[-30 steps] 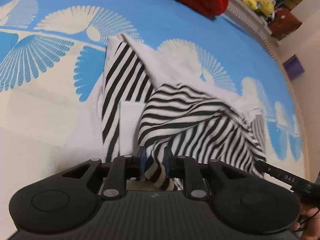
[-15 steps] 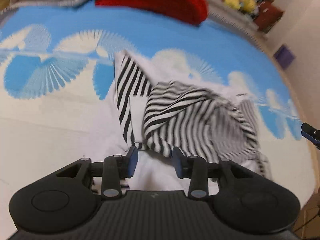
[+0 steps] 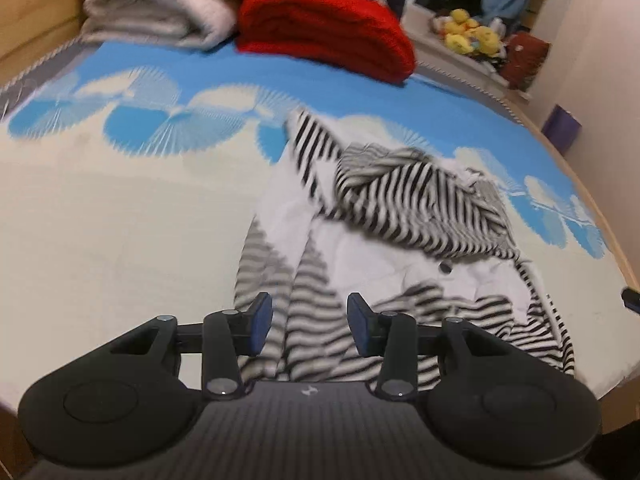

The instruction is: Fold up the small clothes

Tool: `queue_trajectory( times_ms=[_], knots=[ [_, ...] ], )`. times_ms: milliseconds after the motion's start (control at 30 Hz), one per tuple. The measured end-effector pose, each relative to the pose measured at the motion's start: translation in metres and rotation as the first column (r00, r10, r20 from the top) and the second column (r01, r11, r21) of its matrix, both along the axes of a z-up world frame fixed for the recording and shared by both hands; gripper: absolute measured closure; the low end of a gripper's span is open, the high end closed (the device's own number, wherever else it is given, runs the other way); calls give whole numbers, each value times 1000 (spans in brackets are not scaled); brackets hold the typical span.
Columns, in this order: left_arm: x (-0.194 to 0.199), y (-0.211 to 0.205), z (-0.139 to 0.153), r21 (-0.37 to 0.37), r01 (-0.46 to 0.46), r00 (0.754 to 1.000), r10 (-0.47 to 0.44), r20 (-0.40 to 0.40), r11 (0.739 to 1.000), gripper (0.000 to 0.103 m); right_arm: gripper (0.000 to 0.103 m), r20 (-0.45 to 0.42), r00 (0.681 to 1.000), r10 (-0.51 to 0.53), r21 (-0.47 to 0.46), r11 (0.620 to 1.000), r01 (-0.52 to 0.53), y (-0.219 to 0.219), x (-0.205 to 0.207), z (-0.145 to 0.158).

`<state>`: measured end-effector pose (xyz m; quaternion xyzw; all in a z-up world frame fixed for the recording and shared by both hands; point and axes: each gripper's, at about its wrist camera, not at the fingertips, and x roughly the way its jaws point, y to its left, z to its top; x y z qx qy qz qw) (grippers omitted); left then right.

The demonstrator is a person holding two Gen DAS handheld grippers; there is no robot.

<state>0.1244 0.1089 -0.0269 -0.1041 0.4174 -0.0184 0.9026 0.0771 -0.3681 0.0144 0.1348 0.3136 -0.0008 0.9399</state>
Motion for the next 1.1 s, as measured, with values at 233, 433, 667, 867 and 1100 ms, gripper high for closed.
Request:
queue_trajectory(
  times_ms=[233, 433, 667, 867, 1100],
  knots=[
    [-8, 21, -31, -93, -88, 992, 79, -98, 992, 67, 92, -126, 992, -3, 51, 999, 10, -8, -8, -36],
    [-6, 25, -47, -71, -110, 981, 97, -168, 991, 67, 91, -233, 972, 14, 128, 992, 16, -13, -3, -58],
    [-3, 47, -65, -78, -205, 956, 182, -229, 976, 67, 91, -341, 940, -6, 112, 993, 47, -13, 9, -80],
    [6, 57, -77, -120, -281, 929, 239, -283, 952, 67, 85, -424, 906, -12, 102, 993, 61, -9, 19, -99],
    [14, 45, -95, -200, -261, 919, 179, -352, 944, 58, 61, -482, 875, 44, 63, 998, -15, 12, 28, -114]
  ],
)
